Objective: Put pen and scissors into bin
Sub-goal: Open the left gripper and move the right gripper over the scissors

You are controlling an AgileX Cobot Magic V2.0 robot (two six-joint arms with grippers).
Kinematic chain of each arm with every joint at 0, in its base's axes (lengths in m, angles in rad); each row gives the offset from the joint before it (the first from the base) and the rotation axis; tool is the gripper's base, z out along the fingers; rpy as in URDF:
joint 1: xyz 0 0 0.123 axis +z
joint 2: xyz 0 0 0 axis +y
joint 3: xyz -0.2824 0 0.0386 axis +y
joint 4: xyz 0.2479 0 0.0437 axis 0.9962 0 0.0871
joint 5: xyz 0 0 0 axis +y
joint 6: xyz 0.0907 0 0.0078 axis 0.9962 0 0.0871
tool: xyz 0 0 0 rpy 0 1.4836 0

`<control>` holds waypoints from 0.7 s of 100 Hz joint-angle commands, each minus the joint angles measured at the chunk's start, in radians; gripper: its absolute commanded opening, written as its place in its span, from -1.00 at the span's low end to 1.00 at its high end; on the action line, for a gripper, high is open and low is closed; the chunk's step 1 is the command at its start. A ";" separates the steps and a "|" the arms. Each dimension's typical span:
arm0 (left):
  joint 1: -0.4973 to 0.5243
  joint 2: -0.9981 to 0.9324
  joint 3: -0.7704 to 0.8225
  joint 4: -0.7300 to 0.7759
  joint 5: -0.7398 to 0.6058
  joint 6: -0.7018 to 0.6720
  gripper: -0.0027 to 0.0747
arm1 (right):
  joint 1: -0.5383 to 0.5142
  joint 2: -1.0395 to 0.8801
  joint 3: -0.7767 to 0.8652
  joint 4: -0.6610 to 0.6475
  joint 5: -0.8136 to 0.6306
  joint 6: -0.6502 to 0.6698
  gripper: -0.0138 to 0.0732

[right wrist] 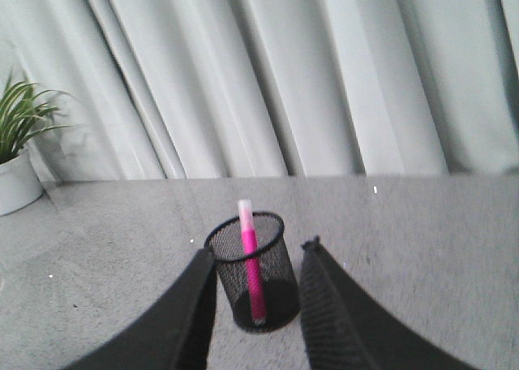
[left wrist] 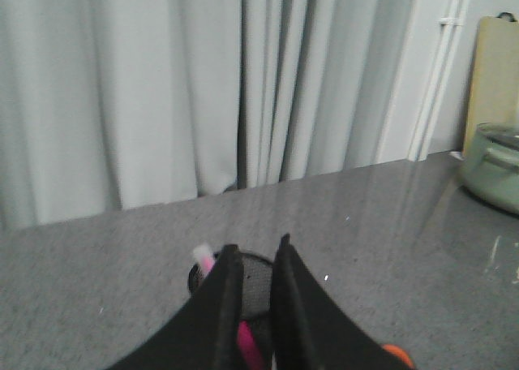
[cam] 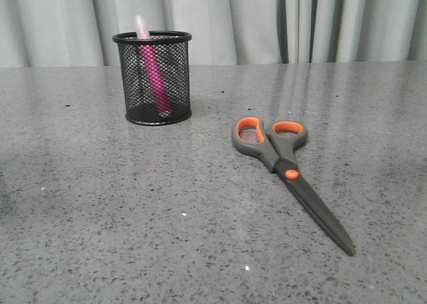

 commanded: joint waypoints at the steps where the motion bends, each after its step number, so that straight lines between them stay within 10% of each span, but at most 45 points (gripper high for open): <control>1: 0.003 -0.070 0.062 -0.062 -0.030 -0.009 -0.77 | -0.001 0.009 -0.051 -0.120 -0.094 -0.014 -0.20; 20: 0.003 -0.178 0.124 -0.081 -0.019 -0.009 -0.77 | -0.001 0.009 -0.192 -0.382 -0.107 -0.014 -0.40; 35: 0.003 -0.196 0.124 -0.089 -0.007 -0.009 -0.77 | -0.001 0.017 -0.326 -0.386 0.026 -0.014 -0.73; 70: 0.003 -0.196 0.124 -0.089 -0.008 -0.009 -0.77 | -0.001 0.032 -0.321 -0.347 0.197 -0.014 -0.76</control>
